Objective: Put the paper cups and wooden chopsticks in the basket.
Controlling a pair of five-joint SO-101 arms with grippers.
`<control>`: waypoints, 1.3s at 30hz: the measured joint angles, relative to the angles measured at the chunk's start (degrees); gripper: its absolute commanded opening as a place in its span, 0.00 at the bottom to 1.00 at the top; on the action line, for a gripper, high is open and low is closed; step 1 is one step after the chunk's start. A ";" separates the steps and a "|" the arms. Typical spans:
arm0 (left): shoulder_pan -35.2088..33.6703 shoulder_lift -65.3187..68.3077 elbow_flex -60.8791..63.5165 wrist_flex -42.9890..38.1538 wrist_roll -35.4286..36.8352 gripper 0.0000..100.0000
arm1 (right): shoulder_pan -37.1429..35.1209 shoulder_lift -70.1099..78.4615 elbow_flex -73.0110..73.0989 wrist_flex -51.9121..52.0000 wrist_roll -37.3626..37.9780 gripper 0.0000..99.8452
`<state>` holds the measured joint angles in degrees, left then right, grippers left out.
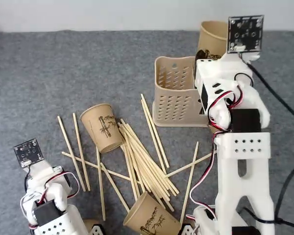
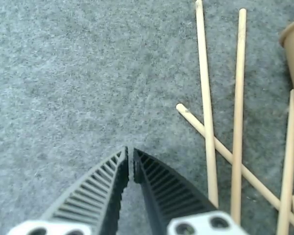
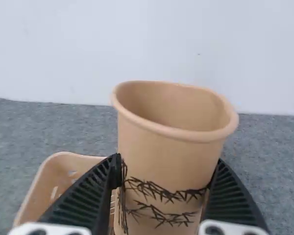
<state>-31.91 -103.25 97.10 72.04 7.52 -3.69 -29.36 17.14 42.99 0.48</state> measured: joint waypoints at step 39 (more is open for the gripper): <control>0.00 0.00 0.00 0.00 0.00 0.02 | 1.05 -23.30 21.19 1.85 3.08 0.39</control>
<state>-31.91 -103.25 97.10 72.04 7.52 -2.64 -52.66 38.33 44.84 3.56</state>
